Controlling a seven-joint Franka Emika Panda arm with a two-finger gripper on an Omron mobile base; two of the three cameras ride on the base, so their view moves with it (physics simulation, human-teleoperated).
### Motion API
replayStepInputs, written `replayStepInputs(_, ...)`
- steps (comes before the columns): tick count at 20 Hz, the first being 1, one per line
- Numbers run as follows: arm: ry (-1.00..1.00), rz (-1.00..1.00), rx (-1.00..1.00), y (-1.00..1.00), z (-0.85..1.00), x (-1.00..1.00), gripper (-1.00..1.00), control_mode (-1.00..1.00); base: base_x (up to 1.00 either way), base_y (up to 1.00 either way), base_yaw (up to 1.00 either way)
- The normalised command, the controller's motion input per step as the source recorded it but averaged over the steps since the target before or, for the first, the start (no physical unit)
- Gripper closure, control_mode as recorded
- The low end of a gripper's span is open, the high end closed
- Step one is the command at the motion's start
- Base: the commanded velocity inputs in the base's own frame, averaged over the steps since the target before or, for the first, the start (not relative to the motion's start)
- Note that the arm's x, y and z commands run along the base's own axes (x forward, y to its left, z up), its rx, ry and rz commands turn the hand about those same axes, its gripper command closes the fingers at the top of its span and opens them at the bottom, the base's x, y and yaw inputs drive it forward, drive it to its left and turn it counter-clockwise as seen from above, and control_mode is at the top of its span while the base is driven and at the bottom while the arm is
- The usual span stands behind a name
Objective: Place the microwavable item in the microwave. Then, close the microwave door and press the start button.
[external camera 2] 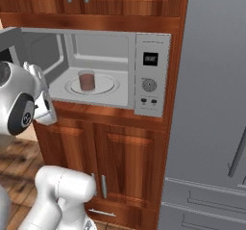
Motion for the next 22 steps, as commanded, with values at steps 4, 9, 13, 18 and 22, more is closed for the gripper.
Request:
replayStepInputs(4, 0.08, 0.09, -0.03, -0.17, -0.27, -0.44, -1.0, -1.0, 0.0, 0.0, 0.0)
replayStepInputs(9, 0.0, 0.17, -0.1, -0.07, 0.4, -1.0, -1.0, -1.0, 0.0, 0.0, 0.0)
replayStepInputs(13, 0.0, 0.2, -0.19, 0.03, 0.47, -1.0, -1.0, -1.0, 0.0, 0.0, 0.0)
replayStepInputs(18, -0.04, 0.22, -0.23, 0.08, 0.62, -1.0, -1.0, -1.0, 0.0, 0.0, 0.0)
replayStepInputs(22, -0.19, 0.19, -0.24, 0.26, 0.16, -1.0, -1.0, -1.0, 0.0, 0.0, 0.0)
